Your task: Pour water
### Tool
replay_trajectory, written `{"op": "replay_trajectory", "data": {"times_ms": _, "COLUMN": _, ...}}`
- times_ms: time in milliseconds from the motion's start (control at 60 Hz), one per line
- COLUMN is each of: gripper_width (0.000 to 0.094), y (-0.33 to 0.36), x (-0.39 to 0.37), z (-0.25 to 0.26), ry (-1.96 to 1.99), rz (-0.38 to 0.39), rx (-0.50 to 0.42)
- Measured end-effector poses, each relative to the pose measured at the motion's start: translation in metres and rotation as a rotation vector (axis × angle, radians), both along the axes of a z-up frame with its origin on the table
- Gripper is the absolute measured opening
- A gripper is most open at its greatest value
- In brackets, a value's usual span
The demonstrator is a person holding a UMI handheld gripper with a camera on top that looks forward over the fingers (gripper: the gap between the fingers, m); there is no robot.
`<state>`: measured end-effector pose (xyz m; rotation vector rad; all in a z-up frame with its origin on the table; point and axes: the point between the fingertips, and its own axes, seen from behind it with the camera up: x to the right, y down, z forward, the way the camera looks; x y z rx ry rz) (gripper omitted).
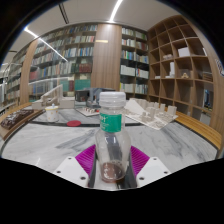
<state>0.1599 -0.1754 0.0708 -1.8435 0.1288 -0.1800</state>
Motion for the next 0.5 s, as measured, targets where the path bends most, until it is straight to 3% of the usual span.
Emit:
{"op": "replay_trajectory", "data": {"times_ms": 267, "gripper_width": 0.0447, "y": 0.001, "x": 0.004, "z": 0.008, "ry": 0.004, "rz": -0.052, "rx": -0.021}}
{"op": "replay_trajectory", "data": {"times_ms": 500, "gripper_width": 0.0445, "y": 0.033, "x": 0.016, "z": 0.081, "ry": -0.135, "rz": -0.145, "rx": 0.016}}
